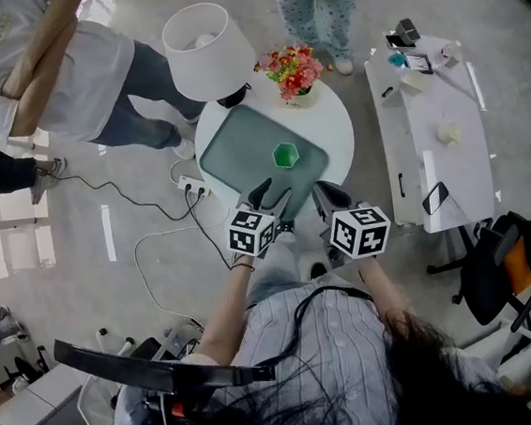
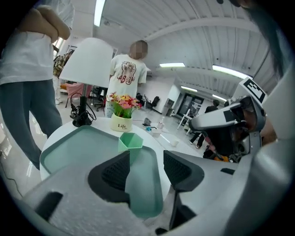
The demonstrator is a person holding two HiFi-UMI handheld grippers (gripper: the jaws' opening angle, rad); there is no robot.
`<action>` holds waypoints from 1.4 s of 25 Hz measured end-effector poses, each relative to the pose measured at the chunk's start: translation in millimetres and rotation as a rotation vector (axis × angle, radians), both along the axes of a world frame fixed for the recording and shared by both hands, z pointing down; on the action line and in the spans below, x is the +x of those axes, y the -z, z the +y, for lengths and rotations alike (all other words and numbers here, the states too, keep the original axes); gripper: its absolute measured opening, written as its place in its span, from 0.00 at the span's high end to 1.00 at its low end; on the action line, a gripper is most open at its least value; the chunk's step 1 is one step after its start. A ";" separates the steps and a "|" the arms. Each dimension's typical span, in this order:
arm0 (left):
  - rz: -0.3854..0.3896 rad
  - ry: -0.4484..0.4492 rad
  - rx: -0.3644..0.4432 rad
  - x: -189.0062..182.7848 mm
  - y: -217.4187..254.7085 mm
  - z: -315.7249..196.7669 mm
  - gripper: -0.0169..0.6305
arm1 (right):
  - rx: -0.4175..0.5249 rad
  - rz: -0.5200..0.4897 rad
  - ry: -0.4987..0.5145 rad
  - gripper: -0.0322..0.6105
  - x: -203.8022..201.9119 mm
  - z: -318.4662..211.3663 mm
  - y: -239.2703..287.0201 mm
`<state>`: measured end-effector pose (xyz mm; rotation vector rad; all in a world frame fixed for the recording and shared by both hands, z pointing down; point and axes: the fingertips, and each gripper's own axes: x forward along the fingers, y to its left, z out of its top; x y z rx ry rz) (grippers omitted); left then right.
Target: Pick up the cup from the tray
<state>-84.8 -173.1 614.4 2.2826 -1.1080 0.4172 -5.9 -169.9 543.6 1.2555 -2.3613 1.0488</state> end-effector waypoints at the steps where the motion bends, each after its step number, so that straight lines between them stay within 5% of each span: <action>1: -0.011 -0.014 -0.013 0.1 -8.0 -2.4 0.64 | -0.008 0.004 -0.006 0.88 0.7 -1.0 -2.2; 20: -0.090 -0.134 -0.050 16.6 -71.3 -70.8 0.44 | -0.109 0.034 -0.105 0.88 15.2 -11.2 -32.5; 28: -0.104 -0.193 -0.047 32.6 -79.4 -76.2 0.44 | -0.122 0.043 -0.125 0.88 24.1 -15.0 -36.1; 35: -0.101 -0.152 -0.046 31.8 -81.7 -82.6 0.44 | -0.139 0.052 -0.148 0.88 39.0 -12.8 -41.7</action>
